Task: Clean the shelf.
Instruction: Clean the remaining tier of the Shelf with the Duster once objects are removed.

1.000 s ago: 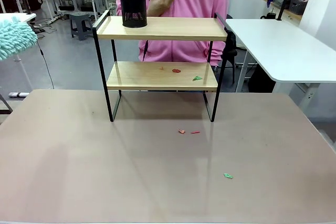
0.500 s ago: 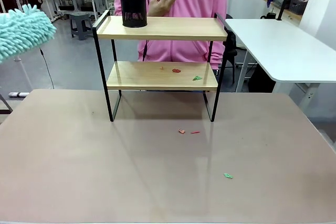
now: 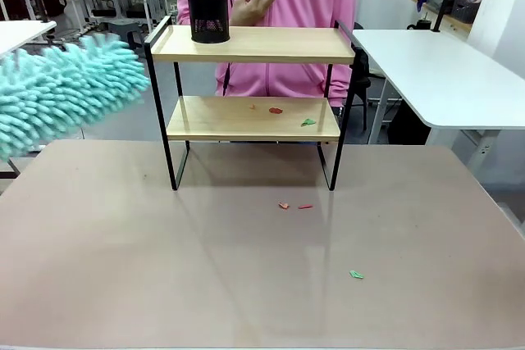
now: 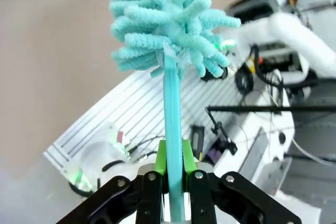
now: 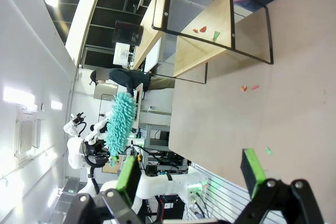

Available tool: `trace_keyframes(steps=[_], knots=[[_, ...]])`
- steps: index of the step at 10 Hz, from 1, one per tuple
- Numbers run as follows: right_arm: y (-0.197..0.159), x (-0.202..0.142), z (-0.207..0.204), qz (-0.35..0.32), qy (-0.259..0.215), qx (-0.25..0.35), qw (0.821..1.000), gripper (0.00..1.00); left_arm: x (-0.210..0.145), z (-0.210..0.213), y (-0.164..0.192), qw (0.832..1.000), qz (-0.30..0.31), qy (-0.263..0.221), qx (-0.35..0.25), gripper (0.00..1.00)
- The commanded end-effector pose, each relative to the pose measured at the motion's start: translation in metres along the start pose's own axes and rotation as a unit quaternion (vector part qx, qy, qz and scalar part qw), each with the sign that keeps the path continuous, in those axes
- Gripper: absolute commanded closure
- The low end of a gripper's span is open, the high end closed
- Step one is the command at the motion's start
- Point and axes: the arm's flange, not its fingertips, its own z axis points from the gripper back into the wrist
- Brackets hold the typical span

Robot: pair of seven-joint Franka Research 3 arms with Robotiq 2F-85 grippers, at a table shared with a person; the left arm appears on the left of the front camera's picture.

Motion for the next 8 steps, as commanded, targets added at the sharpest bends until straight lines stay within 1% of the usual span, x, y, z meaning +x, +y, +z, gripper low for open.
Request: trace_keyframes(steps=[1,2,4,5,6,7,8], knots=[[0.001,0.002,-0.002,0.013,-0.007,0.013,1.0,0.0,0.025,-0.018,0.005,0.998,-0.039,0.053,0.005,0.88],[0.001,0.002,-0.002,0.013,-0.007,0.013,1.0,0.0,0.037,-0.031,0.002,0.996,-0.042,0.074,-0.001,0.88],[0.001,0.002,-0.002,0.013,-0.007,0.013,1.0,0.0,0.063,-0.064,-0.001,0.996,-0.033,0.082,0.016,0.88],[0.001,0.002,-0.002,0.013,-0.007,0.013,1.0,0.0,0.076,-0.082,-0.004,0.998,-0.019,0.062,0.018,0.88],[0.001,0.002,-0.002,0.013,-0.007,0.013,1.0,0.0,0.091,-0.101,-0.006,0.999,-0.003,0.033,0.038,0.88],[0.001,0.002,-0.002,0.013,-0.007,0.013,1.0,0.0,0.104,-0.119,-0.007,0.998,0.007,0.023,0.053,0.88],[0.001,0.002,-0.002,0.013,-0.007,0.013,1.0,0.0,0.12,-0.141,-0.007,0.997,0.026,0.03,0.062,0.88]])
